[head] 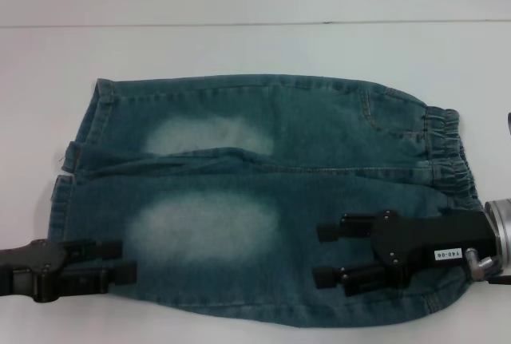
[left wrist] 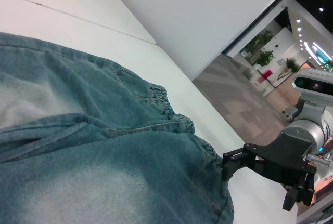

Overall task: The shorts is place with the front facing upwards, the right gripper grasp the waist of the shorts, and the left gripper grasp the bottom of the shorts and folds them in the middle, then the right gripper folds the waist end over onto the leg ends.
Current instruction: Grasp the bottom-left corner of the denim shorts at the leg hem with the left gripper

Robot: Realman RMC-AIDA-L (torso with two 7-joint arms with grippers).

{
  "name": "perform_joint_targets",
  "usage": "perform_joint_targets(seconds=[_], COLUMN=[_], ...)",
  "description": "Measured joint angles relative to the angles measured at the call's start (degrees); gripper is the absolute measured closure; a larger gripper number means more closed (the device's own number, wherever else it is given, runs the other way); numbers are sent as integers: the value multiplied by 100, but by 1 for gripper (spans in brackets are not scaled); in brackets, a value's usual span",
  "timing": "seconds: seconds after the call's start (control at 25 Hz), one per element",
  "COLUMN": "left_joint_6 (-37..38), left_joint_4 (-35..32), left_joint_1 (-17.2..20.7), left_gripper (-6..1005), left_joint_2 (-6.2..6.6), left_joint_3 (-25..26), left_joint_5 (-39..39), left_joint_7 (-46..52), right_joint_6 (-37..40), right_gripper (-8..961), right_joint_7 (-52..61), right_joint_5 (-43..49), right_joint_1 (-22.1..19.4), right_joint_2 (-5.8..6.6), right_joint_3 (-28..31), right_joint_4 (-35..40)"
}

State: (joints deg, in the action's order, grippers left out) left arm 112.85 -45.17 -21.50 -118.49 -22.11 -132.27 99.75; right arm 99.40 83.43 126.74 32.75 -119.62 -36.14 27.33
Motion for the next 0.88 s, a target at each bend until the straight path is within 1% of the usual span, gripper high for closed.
perform_joint_targets(seconds=[0.52, 0.6, 0.68, 0.8, 0.88], left_joint_6=[83, 283, 301, 286, 263], left_joint_4=[-22, -212, -305, -590, -744], left_joint_1=[-3, 3, 19, 78, 104], left_gripper=[175, 174, 174, 174, 174], left_joint_2=[29, 87, 107, 190, 270], left_joint_3=[14, 18, 24, 91, 228], left_joint_5=[-14, -57, -62, -74, -161], left_joint_7=[33, 163, 261, 608, 849], right_joint_6=[-2, -4, -1, 8, 20], right_gripper=[13, 13, 13, 13, 13], right_joint_7=[-3, -3, -3, -3, -3], right_joint_5=[0, 0, 0, 0, 0], right_joint_1=[-14, -14, -17, -28, -32], right_joint_2=[0, 1, 1, 5, 9], right_joint_3=[4, 1, -3, -5, 4], right_joint_4=[0, 0, 8, 31, 43])
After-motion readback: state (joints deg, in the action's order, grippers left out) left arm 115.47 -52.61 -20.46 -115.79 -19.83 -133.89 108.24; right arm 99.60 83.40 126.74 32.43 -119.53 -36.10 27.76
